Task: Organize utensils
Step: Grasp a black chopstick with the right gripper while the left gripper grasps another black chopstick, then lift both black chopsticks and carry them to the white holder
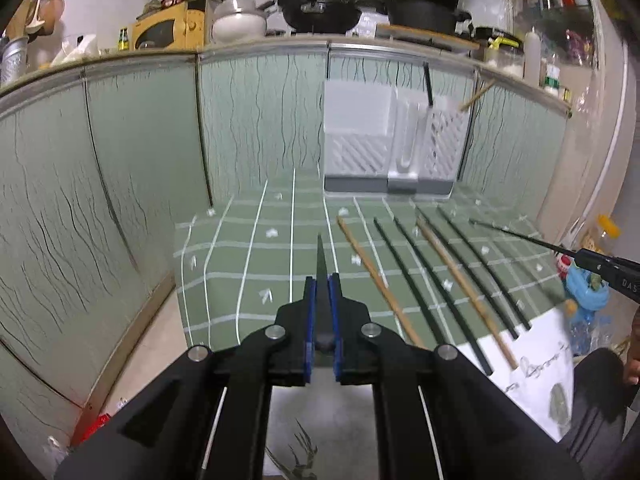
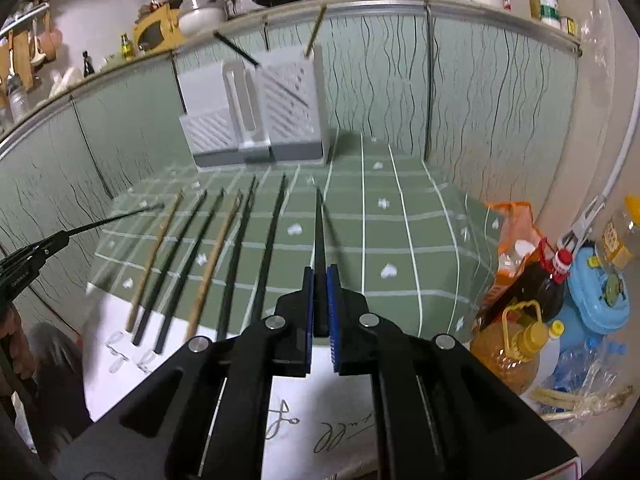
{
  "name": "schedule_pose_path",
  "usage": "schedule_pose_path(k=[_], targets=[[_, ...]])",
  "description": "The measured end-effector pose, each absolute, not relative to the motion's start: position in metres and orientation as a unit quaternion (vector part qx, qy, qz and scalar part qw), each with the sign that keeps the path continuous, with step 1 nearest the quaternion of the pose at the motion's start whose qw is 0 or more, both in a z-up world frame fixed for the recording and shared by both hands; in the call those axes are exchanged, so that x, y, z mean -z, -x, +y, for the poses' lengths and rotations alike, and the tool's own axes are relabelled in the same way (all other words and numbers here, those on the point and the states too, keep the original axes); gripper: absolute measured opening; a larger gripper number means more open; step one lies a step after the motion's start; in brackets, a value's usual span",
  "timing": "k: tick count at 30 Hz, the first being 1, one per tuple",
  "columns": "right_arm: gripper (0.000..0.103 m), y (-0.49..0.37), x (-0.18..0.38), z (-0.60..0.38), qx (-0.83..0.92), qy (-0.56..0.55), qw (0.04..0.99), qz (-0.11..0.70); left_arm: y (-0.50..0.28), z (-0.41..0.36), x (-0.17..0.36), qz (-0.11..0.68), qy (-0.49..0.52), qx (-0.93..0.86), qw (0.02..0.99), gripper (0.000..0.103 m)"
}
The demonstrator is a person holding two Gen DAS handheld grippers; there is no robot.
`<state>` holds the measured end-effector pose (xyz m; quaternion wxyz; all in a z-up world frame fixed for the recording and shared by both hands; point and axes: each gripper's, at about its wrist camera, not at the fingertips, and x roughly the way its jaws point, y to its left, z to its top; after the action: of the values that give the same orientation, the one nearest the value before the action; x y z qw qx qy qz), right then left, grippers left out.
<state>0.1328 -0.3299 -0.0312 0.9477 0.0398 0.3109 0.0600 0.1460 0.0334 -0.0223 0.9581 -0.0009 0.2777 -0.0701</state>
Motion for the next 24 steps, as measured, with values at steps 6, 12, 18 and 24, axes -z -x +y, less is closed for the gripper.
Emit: schedule_pose_path(k=[6,12,18,24], targets=[[0.006,-0.134,0.0,-0.332,-0.062,-0.041,0.956,0.284,-0.143,0.035,-0.01,0.251,-0.002,0.076,0.965,0.006],[0.006,-0.138,-0.025,-0.333,-0.068,-0.044,0.962,0.262,-0.146,0.038,-0.034,0.233,0.0,0.078,0.969,0.006],[0.006,-0.142,-0.045,-0.33,-0.075,-0.043,0.965,0.248,-0.152,0.037,-0.047,0.225,-0.004,0.084,0.971,0.006],[0.006,-0.143,-0.058,-0.328,-0.079,-0.038,0.967,0.239,-0.156,0.032,-0.052,0.221,-0.008,0.092,0.971,0.006]])
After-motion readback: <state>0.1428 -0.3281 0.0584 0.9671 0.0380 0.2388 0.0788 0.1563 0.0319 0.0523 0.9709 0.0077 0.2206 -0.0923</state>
